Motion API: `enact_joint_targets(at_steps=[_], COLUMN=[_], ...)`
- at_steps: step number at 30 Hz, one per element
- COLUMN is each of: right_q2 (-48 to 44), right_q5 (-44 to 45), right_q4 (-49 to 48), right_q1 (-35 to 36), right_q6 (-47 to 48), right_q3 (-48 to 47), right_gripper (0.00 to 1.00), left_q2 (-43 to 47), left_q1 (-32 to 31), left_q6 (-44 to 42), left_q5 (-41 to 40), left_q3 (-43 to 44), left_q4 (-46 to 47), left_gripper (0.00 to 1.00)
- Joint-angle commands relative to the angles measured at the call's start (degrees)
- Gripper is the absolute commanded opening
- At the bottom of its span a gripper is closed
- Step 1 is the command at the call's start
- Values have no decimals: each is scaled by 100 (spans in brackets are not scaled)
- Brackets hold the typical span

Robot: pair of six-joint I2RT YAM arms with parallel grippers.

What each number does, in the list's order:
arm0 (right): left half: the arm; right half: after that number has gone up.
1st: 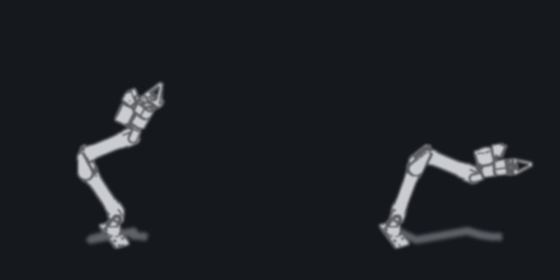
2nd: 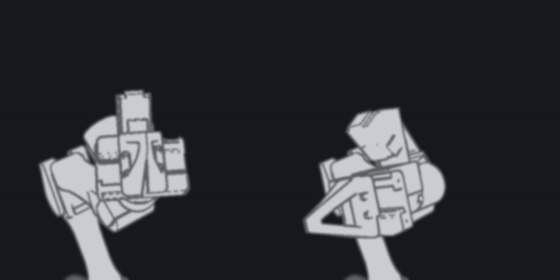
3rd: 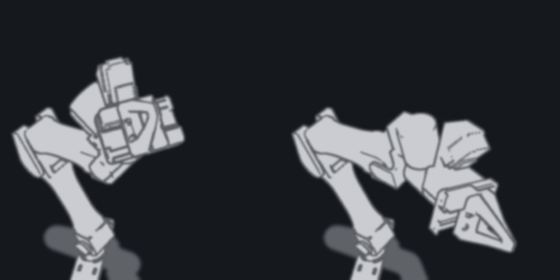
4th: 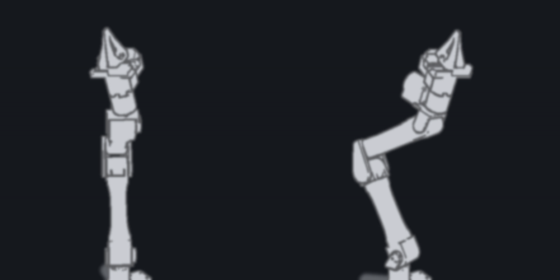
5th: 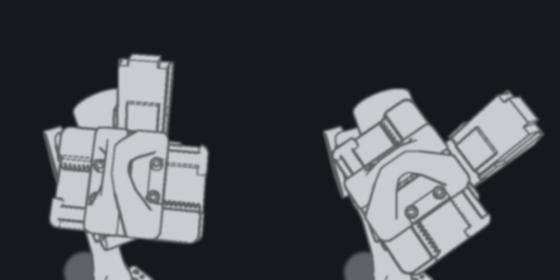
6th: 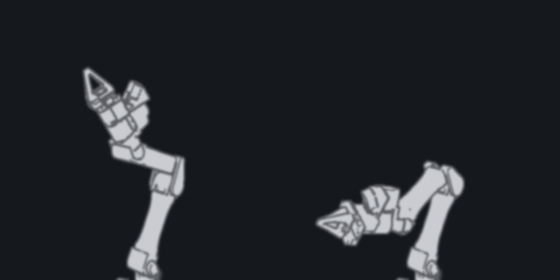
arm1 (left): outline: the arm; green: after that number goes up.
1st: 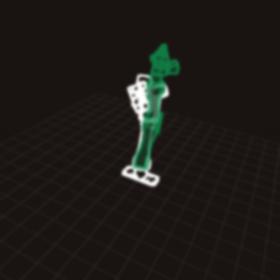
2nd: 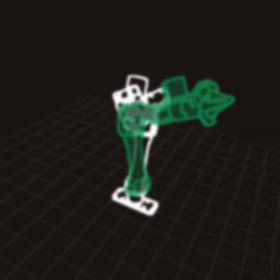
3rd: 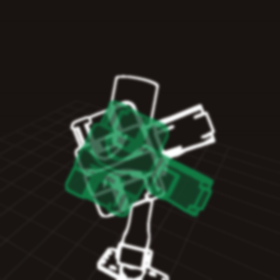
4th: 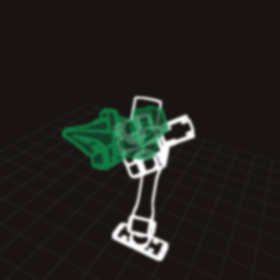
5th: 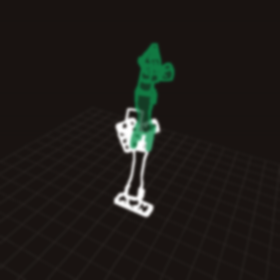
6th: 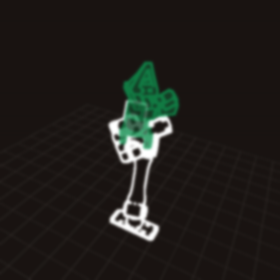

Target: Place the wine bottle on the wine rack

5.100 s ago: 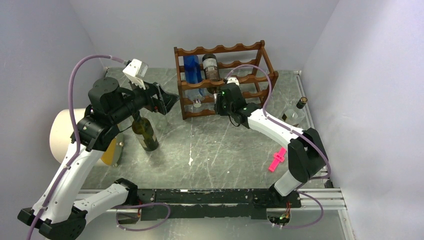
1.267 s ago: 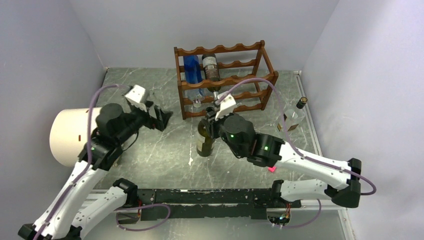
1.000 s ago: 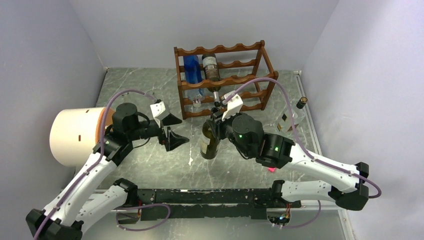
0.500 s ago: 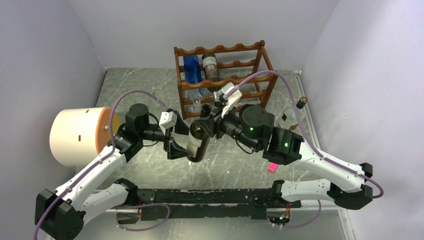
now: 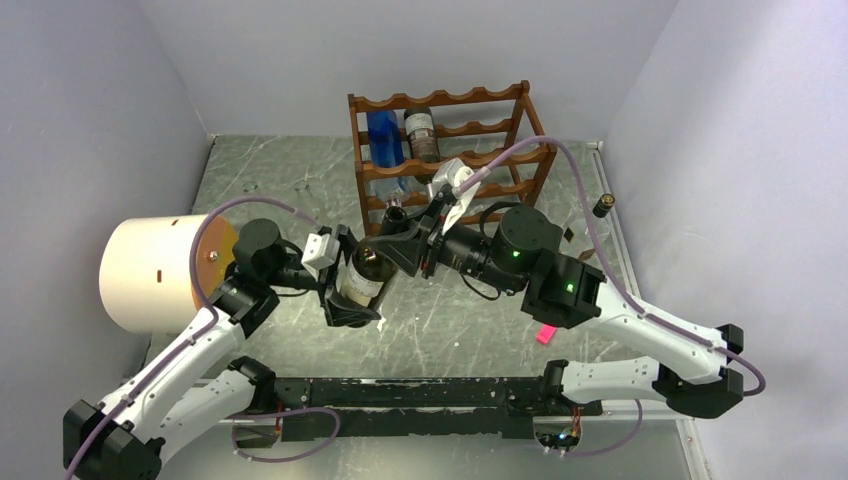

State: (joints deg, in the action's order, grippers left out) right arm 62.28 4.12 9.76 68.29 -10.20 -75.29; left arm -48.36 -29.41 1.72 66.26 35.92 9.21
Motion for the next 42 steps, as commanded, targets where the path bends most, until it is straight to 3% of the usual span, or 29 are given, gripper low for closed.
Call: enact_joint_targets(at_steps=[1,3,5,8,12,15,21,26,31,36,42], right_q2=[-391,-419,-446,-513,-609,-698,-1020,-1157,-812,-444,-197], right_q5=[-499,-615,-668,-637,-971,-640,467,1137,1958,2199,2595], right_q4=[-1299,-1272,-1197,-1000,-88,741,1787,1925,2477,2967,3724], right_q1=[-15,-17,-9,-4,-9,-12,-2,-1,-2,-1,-6], right_q6=[-98,-93,-79,-68,269,291,141,58,-25,41,390], right_q3=[20,63,74,101,-136,-285,-350,-484,-920,-1103,-1122], right_gripper=[0,0,0,1,59,76,82,82,82,82,80], left_q2=[121,139,136,90,29,13,-118,-316,-742,-1000,-1122], left_q1=[-29,-29,-29,-29,-28,-30,-183,-256,-791,-1118,-1331], left_q6=[-169,-169,-363,-1023,-1741,-2580,-3980,-5090,-5879,-6429,-6866], left_q5=[267,275,124,-97,-750,-1394,-3162,-3882,-5063,-6036,-6515], left_q3=[175,309,485,884,1306,1589,2023,2152,2626,2772,2734], left_q4=[180,224,45,-606,-1276,-1891,-2783,-3263,-3807,-3811,-3553], left_gripper=[97,80,56,9,7,7,7,7,7,7,7])
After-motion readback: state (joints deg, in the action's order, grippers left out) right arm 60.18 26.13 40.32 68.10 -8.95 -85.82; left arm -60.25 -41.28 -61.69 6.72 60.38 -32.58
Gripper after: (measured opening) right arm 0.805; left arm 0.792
